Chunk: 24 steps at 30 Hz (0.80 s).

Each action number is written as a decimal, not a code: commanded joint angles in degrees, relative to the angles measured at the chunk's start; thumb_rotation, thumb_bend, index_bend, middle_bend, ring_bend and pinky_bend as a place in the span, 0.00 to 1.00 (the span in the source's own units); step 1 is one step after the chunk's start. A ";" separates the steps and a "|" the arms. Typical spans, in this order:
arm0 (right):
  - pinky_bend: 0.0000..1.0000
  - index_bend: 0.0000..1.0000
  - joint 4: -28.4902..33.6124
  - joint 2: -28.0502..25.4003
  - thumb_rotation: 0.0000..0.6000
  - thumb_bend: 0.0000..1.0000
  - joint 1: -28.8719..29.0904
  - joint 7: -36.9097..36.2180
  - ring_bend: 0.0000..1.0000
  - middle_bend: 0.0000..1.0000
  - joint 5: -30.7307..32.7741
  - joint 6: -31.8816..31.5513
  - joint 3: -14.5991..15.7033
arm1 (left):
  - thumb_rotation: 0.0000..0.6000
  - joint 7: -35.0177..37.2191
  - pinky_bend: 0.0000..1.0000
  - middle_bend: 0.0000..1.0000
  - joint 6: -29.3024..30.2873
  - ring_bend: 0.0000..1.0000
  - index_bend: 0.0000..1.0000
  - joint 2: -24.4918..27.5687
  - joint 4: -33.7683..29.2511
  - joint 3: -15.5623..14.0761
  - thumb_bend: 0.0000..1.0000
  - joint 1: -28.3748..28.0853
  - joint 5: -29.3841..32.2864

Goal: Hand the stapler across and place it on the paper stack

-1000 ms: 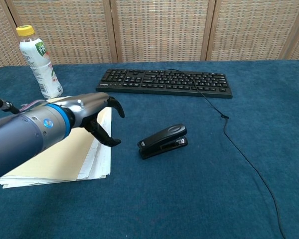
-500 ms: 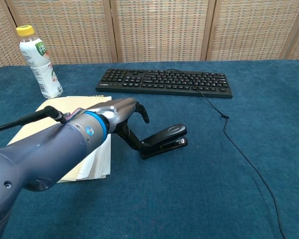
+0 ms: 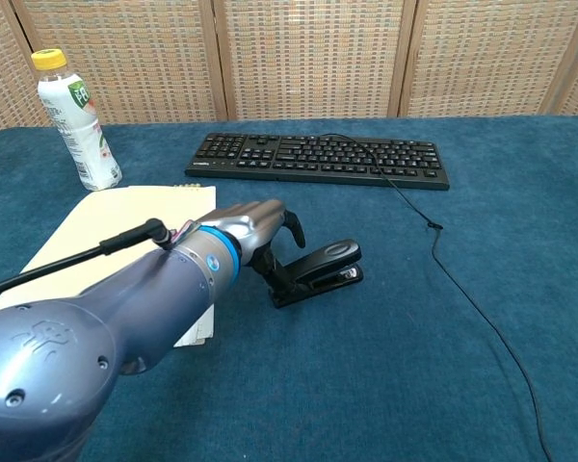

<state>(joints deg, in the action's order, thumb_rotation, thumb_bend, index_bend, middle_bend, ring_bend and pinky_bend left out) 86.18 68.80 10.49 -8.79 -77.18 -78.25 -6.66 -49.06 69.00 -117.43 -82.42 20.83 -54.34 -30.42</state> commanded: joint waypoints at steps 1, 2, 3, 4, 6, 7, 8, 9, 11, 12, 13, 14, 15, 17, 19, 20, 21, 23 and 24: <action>0.00 0.06 -0.03 -0.10 1.00 0.13 -0.08 -0.36 0.00 0.00 -0.02 0.09 -0.09 | 1.00 0.26 0.15 0.09 -0.85 0.07 0.29 -1.55 2.02 0.59 0.30 -0.91 0.28; 0.00 0.06 -0.08 -0.14 1.00 0.13 -0.10 -0.59 0.00 0.00 0.01 0.22 -0.13 | 1.00 0.31 0.15 0.09 -1.03 0.08 0.30 -2.05 2.76 0.63 0.31 -1.15 0.24; 0.00 0.06 -0.18 -0.20 1.00 0.13 -0.13 -0.86 0.00 0.00 0.03 0.35 -0.18 | 1.00 0.10 0.16 0.10 -1.24 0.09 0.30 -2.69 3.78 0.60 0.31 -1.52 0.26; 0.00 0.06 -0.23 -0.23 1.00 0.13 -0.16 -1.13 0.00 0.00 -0.01 0.32 -0.27 | 1.00 -0.12 0.17 0.10 -1.39 0.09 0.31 -3.30 4.71 0.50 0.32 -1.83 0.28; 0.00 0.06 -0.34 -0.31 1.00 0.13 -0.23 -1.56 0.00 0.00 -0.19 0.21 -0.41 | 1.00 -0.12 0.22 0.13 -1.67 0.12 0.34 -4.43 6.42 0.43 0.33 -2.23 0.14; 0.00 0.07 -0.39 -0.33 1.00 0.13 -0.26 -1.73 0.00 0.00 -0.26 0.13 -0.49 | 1.00 -0.12 0.24 0.14 -1.75 0.14 0.35 -4.92 7.17 0.36 0.34 -2.37 0.05; 0.00 0.07 -0.40 -0.35 1.00 0.13 -0.31 -1.99 0.00 0.00 -0.36 -0.01 -0.58 | 1.00 -0.16 0.29 0.18 -1.79 0.18 0.39 -5.37 7.88 0.25 0.37 -2.48 -0.10; 0.00 0.07 -0.39 -0.37 1.00 0.13 -0.39 -2.45 0.00 0.00 -0.49 -0.21 -0.71 | 1.00 -0.20 0.35 0.23 -1.83 0.23 0.44 -5.90 8.78 0.09 0.43 -2.60 -0.38; 0.00 0.07 -0.37 -0.53 1.00 0.13 -0.51 -2.81 0.00 0.00 -0.78 -0.44 -0.79 | 1.00 0.37 0.44 0.35 -0.63 0.34 0.58 -7.08 10.56 -0.08 0.57 -2.73 -2.12; 0.00 0.07 -0.28 -0.58 1.00 0.13 -0.59 -2.86 0.00 0.00 -0.95 -0.67 -0.84 | 1.00 1.62 0.49 0.42 1.43 0.40 0.65 -7.40 11.29 -0.74 0.63 -2.73 -5.57; 0.00 0.07 -0.23 -0.61 1.00 0.13 -0.64 -2.87 0.00 0.00 -1.03 -0.72 -0.83 | 1.00 2.87 0.52 0.46 2.57 0.44 0.70 -7.59 11.94 -1.60 0.66 -2.42 -8.09; 0.00 0.07 -0.19 -0.63 1.00 0.13 -0.66 -2.83 0.00 0.00 -1.05 -0.72 -0.85 | 1.00 3.84 0.55 0.50 3.23 0.47 0.74 -7.63 12.42 -2.30 0.69 -2.06 -9.90; 0.00 0.07 -0.22 -0.63 1.00 0.13 -0.69 -2.73 0.00 0.00 -1.05 -0.72 -0.89 | 1.00 4.69 0.57 0.53 4.15 0.50 0.77 -7.19 12.73 -3.00 0.70 -1.67 -12.24; 0.00 0.07 -0.24 -0.61 1.00 0.13 -0.74 -2.69 0.00 0.00 -0.91 -0.67 -1.00 | 1.00 5.79 0.58 0.55 4.91 0.52 0.80 -5.67 11.83 -3.85 0.72 -0.74 -15.08; 0.00 0.07 -0.19 -0.66 1.00 0.13 -0.78 -2.60 0.00 0.00 -0.87 -0.67 -1.09 | 1.00 6.30 0.59 0.57 5.53 0.52 0.81 -3.60 10.06 -4.31 0.72 0.21 -17.01; 0.00 0.07 -0.19 -0.66 1.00 0.13 -0.80 -2.49 0.00 0.00 -0.89 -0.72 -1.12 | 1.00 6.17 0.59 0.57 5.83 0.52 0.81 -2.38 9.04 -4.60 0.72 0.69 -17.82; 0.00 0.07 -0.17 -0.66 1.00 0.13 -0.82 -2.32 0.00 0.00 -0.91 -0.75 -1.16 | 1.00 6.02 0.59 0.57 6.42 0.52 0.81 -0.53 7.44 -4.94 0.72 1.40 -18.95; 0.00 0.07 -0.06 -0.64 1.00 0.13 -0.83 -2.17 0.00 0.00 -0.94 -0.75 -1.20 | 1.00 5.82 0.59 0.57 7.53 0.52 0.81 3.06 4.58 -5.63 0.72 2.75 -20.84; 0.00 0.07 0.07 -0.72 1.00 0.13 -0.88 -2.14 0.00 0.00 -0.97 -0.77 -1.21 | 1.00 5.55 0.59 0.57 7.84 0.52 0.82 5.28 2.62 -6.11 0.72 3.61 -21.59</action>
<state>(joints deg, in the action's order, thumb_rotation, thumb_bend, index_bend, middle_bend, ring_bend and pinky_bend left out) 86.22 68.12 9.63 -10.93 -78.14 -79.00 -7.86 -43.61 75.06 -116.90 -75.63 16.24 -53.04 -49.20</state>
